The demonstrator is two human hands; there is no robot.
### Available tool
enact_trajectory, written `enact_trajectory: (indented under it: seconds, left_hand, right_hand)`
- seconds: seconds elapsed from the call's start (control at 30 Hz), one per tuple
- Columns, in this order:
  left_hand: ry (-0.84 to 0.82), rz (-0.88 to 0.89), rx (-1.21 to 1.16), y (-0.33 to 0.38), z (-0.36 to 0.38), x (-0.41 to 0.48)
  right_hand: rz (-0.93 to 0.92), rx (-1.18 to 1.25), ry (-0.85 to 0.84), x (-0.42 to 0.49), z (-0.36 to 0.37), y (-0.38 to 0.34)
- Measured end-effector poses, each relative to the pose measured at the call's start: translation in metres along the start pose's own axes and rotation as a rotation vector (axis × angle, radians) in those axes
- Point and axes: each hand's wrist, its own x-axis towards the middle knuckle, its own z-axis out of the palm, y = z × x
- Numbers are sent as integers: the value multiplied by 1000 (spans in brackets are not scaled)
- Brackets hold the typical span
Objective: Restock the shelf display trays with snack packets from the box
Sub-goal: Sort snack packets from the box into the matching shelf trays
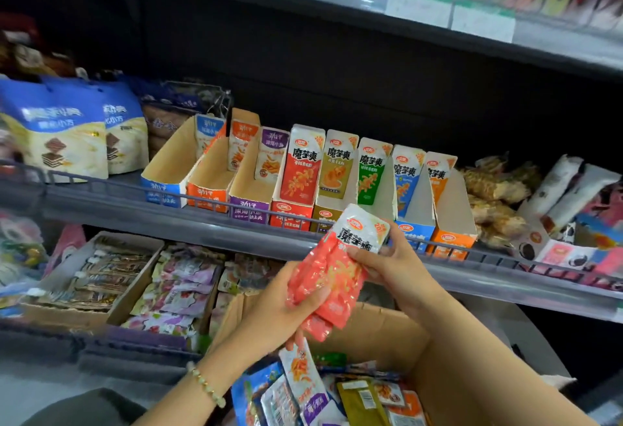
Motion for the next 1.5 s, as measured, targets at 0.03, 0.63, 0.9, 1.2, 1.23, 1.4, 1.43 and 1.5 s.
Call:
enact_trajectory:
  seconds: [0.03, 0.63, 0.9, 1.2, 1.23, 1.4, 1.43, 1.5]
  left_hand:
    - [-19, -13, 8, 0, -1, 3]
    - [46, 154, 42, 26, -49, 42]
    - [77, 319, 125, 62, -75, 75]
    - [182, 287, 739, 45, -116, 121]
    - [159, 295, 804, 42, -115, 125]
    - [85, 267, 970, 29, -112, 145]
    - [87, 253, 968, 26, -113, 149]
    - [74, 245, 929, 20, -114, 154]
  right_hand:
    - [-11, 13, 22, 3, 2, 0]
    - [24, -155, -138, 45, 25, -69]
    - [125, -213, -444, 87, 19, -120]
    - [-242, -388, 73, 131, 28, -131]
    - [-257, -419, 99, 137, 31, -130]
    - [-278, -735, 88, 164, 52, -113]
    - [-271, -806, 71, 168, 57, -107]
    - [-259, -944, 36, 174, 64, -97]
